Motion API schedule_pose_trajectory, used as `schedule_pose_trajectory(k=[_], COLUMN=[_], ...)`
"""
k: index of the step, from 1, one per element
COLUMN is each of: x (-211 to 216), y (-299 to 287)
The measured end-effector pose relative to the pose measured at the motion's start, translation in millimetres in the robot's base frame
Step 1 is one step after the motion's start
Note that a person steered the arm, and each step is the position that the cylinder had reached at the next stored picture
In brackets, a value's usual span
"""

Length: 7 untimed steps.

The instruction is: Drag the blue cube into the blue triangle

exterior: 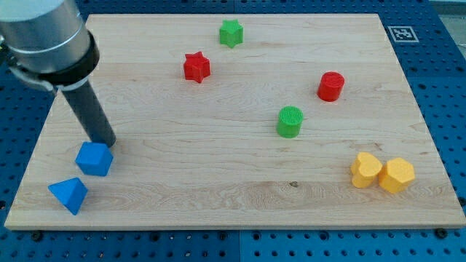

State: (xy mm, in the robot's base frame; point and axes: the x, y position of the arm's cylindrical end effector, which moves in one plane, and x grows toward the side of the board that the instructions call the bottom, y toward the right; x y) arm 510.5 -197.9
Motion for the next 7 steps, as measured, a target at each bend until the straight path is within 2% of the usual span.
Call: schedule_pose_trajectory(k=[1,6,7], x=[16,19,-22], y=[-4,-4,20])
